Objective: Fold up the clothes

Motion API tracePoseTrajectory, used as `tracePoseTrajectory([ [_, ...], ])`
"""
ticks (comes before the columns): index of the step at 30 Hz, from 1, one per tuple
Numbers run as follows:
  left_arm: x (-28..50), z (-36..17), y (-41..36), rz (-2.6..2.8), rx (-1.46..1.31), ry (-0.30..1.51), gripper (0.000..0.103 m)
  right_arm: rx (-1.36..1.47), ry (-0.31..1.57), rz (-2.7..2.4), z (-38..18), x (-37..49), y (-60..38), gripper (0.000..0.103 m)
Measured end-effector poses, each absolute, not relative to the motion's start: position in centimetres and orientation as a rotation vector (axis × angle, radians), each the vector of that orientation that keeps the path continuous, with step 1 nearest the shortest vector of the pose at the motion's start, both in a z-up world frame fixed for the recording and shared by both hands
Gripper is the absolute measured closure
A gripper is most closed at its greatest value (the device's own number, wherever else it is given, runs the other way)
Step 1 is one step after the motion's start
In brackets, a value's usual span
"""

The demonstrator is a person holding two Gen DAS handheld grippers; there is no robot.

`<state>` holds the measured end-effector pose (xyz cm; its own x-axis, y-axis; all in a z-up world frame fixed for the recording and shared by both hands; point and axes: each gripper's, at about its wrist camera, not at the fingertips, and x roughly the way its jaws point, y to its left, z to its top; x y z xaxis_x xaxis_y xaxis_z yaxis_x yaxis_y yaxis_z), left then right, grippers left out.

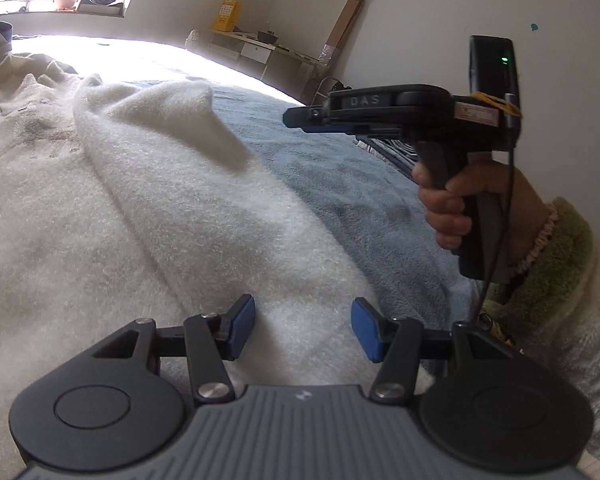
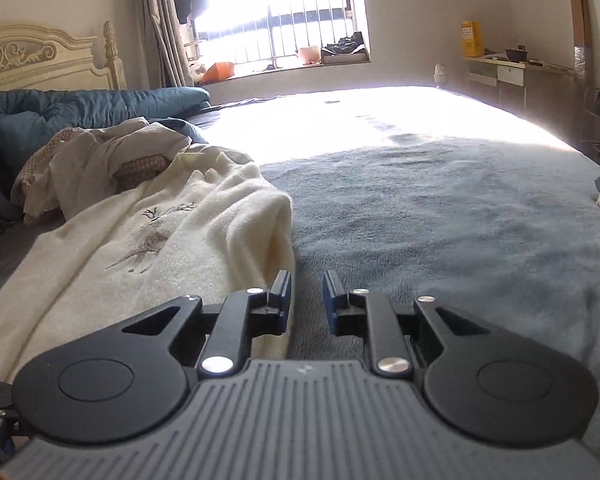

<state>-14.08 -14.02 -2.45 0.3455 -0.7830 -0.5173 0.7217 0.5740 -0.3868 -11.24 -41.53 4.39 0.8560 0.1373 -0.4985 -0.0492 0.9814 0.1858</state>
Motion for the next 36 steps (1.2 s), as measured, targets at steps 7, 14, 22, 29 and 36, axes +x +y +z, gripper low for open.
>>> tracePoseTrajectory([
  [7,-13.6,-3.0,-12.8,-1.027,-0.144,0.72,0.048,0.204,0.645,0.264,1.9,-1.3,-41.9,0.077],
  [14,-13.6,-3.4,-12.2,-1.052,-0.165,0.702,0.048,0.311,0.658,0.298,0.9,3.3,-42.8,0.076],
  [22,-14.4,-3.6,-12.0,-1.044,-0.153,0.691,0.048,0.535,0.7,0.216,-1.7,6.2,-47.3,0.079],
  [29,-14.8,-3.8,-11.5,-1.035,-0.155,0.702,0.048,0.635,0.748,0.274,-1.3,5.1,-51.0,0.072],
  [36,-15.0,-3.8,-11.4,-1.03,-0.142,0.684,0.048,0.34,0.569,0.126,4.9,0.8,-48.6,0.075],
])
